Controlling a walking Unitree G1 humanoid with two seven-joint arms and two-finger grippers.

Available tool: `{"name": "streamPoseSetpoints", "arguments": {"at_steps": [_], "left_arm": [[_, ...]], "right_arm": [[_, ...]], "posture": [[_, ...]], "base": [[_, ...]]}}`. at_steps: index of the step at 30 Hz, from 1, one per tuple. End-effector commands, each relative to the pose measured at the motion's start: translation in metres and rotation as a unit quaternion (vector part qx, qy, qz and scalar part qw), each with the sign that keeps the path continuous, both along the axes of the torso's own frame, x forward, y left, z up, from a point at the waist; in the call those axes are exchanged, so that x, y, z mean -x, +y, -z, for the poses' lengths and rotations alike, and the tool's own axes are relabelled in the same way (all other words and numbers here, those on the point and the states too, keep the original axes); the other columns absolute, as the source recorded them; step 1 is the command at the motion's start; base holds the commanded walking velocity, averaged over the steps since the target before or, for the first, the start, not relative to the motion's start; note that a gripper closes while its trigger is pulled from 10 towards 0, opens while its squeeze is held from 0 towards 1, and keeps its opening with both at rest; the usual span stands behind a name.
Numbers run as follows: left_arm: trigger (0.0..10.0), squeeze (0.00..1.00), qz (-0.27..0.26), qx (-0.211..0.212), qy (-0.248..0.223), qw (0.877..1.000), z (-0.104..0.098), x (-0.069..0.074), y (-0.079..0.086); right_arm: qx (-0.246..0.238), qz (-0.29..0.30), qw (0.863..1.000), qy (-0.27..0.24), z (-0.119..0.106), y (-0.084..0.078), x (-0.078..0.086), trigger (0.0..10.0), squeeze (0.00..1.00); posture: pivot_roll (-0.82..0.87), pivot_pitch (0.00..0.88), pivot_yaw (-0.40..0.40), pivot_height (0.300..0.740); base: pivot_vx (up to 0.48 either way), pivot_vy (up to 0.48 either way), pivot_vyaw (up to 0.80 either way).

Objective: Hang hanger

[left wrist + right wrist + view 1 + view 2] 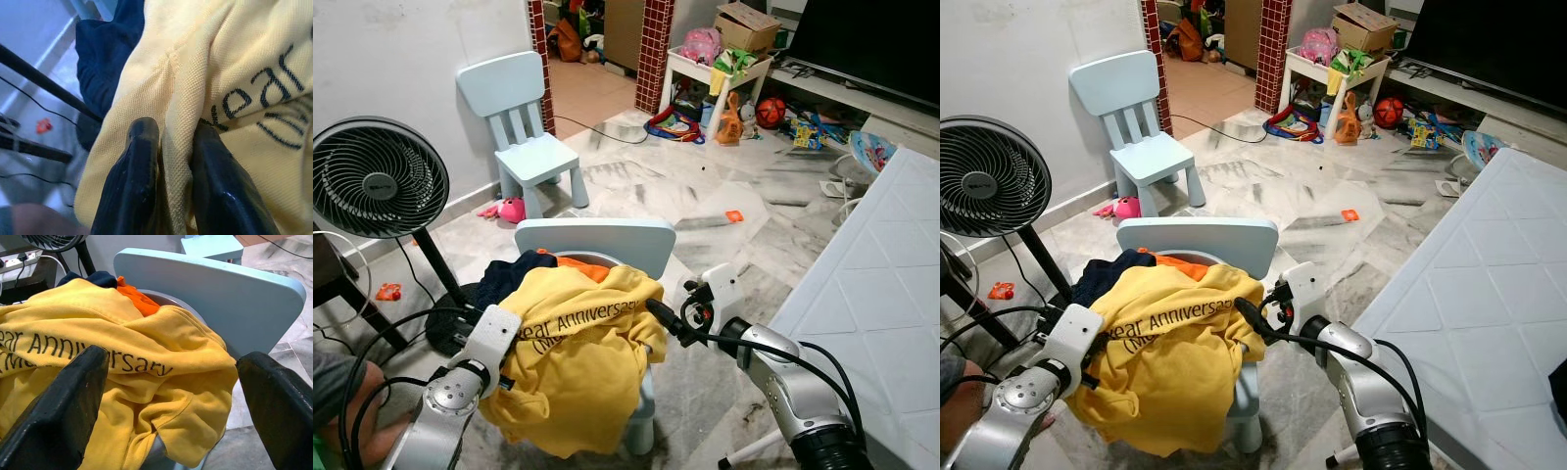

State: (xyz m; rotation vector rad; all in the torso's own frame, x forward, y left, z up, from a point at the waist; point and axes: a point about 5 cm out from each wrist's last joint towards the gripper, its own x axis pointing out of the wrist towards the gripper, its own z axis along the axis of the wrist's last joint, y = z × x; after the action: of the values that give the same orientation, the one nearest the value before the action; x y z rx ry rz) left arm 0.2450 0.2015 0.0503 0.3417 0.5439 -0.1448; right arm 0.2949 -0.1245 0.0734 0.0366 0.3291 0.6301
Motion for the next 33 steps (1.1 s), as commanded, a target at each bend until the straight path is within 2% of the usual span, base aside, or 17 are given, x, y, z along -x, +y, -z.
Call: {"name": "streamPoseSetpoints", "arguments": {"at_steps": [1, 2, 3, 4, 8, 13, 15, 16, 17, 18, 19, 20, 21, 25, 28, 31, 33], "left_arm": [[10.0, 0.0, -0.015, 0.038, 0.008, 0.999, -0.002, 0.001, -0.002], [10.0, 0.0, -0.015, 0.038, 0.008, 0.999, -0.002, 0.001, -0.002], [2.6, 0.0, -0.021, 0.06, 0.013, 0.998, -0.001, 0.001, -0.004], [0.0, 0.0, -0.025, 0.071, 0.017, 0.997, 0.0, 0.002, -0.004], [0.0, 0.0, -0.037, 0.092, 0.02, 0.995, -0.001, -0.001, -0.005], [0.0, 0.0, -0.042, 0.095, 0.019, 0.994, -0.005, -0.002, -0.005], [0.0, 0.0, -0.049, 0.082, 0.006, 0.995, -0.01, -0.003, -0.002], [0.0, 0.0, -0.051, 0.072, 0.0, 0.996, -0.012, -0.003, 0.0], [0.0, 0.0, -0.058, 0.022, -0.035, 0.997, -0.02, -0.007, 0.007], [0.0, 0.0, -0.067, -0.039, -0.077, 0.994, -0.029, -0.011, 0.015], [0.0, 0.0, -0.072, -0.078, -0.107, 0.989, -0.036, -0.013, 0.02], [0.0, 0.0, -0.072, -0.078, -0.107, 0.989, -0.036, -0.013, 0.02], [0.0, 0.0, -0.071, -0.115, -0.145, 0.98, -0.045, -0.016, 0.024], [0.0, 0.0, -0.078, -0.136, -0.19, 0.969, -0.056, -0.018, 0.025], [0.0, 0.0, -0.044, -0.176, -0.216, 0.96, -0.062, -0.018, 0.02], [0.0, 0.0, 0.023, -0.216, -0.206, 0.954, -0.052, -0.014, 0.01], [0.2, 0.0, 0.033, -0.205, -0.183, 0.961, -0.043, -0.012, 0.009]], "right_arm": [[0.001, 0.002, 1.0, -0.003, -0.003, -0.002, -0.002, 10.0, 0.0], [0.001, 0.002, 1.0, -0.003, -0.003, -0.002, -0.002, 10.0, 0.0], [0.001, 0.001, 1.0, -0.003, -0.003, -0.002, -0.002, 10.0, 0.0], [0.001, 0.001, 1.0, -0.004, -0.003, -0.002, -0.002, 10.0, 0.0], [0.0, 0.003, 1.0, -0.004, -0.003, -0.002, -0.002, 10.0, 0.0], [0.0, 0.004, 1.0, -0.003, -0.003, -0.002, -0.002, 10.0, 0.0], [0.001, 0.004, 1.0, -0.003, -0.002, -0.002, -0.002, 10.0, 0.0], [0.001, 0.004, 1.0, -0.003, -0.002, -0.002, -0.002, 10.0, 0.0], [0.001, 0.003, 1.0, -0.003, -0.003, -0.002, -0.002, 10.0, 0.0], [0.002, 0.006, 1.0, -0.004, -0.003, -0.003, -0.002, 10.0, 0.0], [0.003, 0.009, 1.0, -0.004, -0.003, -0.003, -0.002, 10.0, 0.0], [0.003, 0.009, 1.0, -0.004, -0.003, -0.003, -0.002, 10.0, 0.0], [0.003, 0.011, 1.0, -0.004, -0.003, -0.003, -0.003, 10.0, 0.0], [0.002, 0.017, 1.0, -0.005, -0.004, -0.004, -0.004, 10.0, 0.0], [0.0, 0.028, 1.0, -0.004, -0.005, -0.006, -0.006, 10.0, 0.0], [-0.006, 0.04, 0.999, 0.004, -0.004, -0.007, -0.006, 10.0, 0.0], [-0.009, 0.042, 0.999, 0.005, -0.003, -0.007, -0.006, 10.0, 0.0]], "posture": [[-0.05, 0.042, -0.058, 0.74], [-0.05, 0.042, -0.058, 0.74], [-0.05, 0.042, -0.058, 0.74], [-0.05, 0.042, -0.058, 0.74], [-0.05, 0.044, -0.055, 0.74], [-0.05, 0.045, -0.053, 0.74], [-0.05, 0.045, -0.053, 0.74], [-0.05, 0.045, -0.053, 0.74], [-0.05, 0.043, -0.056, 0.74], [-0.05, 0.043, -0.056, 0.74], [-0.05, 0.043, -0.056, 0.74], [-0.05, 0.043, -0.056, 0.74], [-0.04, 0.04, -0.058, 0.74], [-0.04, 0.041, -0.06, 0.74], [-0.03, 0.032, -0.059, 0.74], [-0.03, 0.022, -0.056, 0.74], [-0.03, 0.015, -0.054, 0.74]], "base": [[0.0, 0.0, 0.0], [0.0, 0.0, 0.0], [0.0, 0.0, 0.0], [0.0, 0.0, 0.0], [0.0, 0.0, 0.0], [0.0, 0.0, 0.0], [0.0, 0.0, 0.0], [0.0, 0.0, 0.0], [0.0, 0.0, 0.0], [0.0, 0.0, 0.0], [0.0, 0.0, 0.0], [0.0, 0.0, 0.0], [0.0, 0.0, 0.0], [0.0, 0.0, 0.0], [0.0, 0.0, 0.0], [0.0, 0.0, 0.0], [0.0, 0.0, 0.0]]}}
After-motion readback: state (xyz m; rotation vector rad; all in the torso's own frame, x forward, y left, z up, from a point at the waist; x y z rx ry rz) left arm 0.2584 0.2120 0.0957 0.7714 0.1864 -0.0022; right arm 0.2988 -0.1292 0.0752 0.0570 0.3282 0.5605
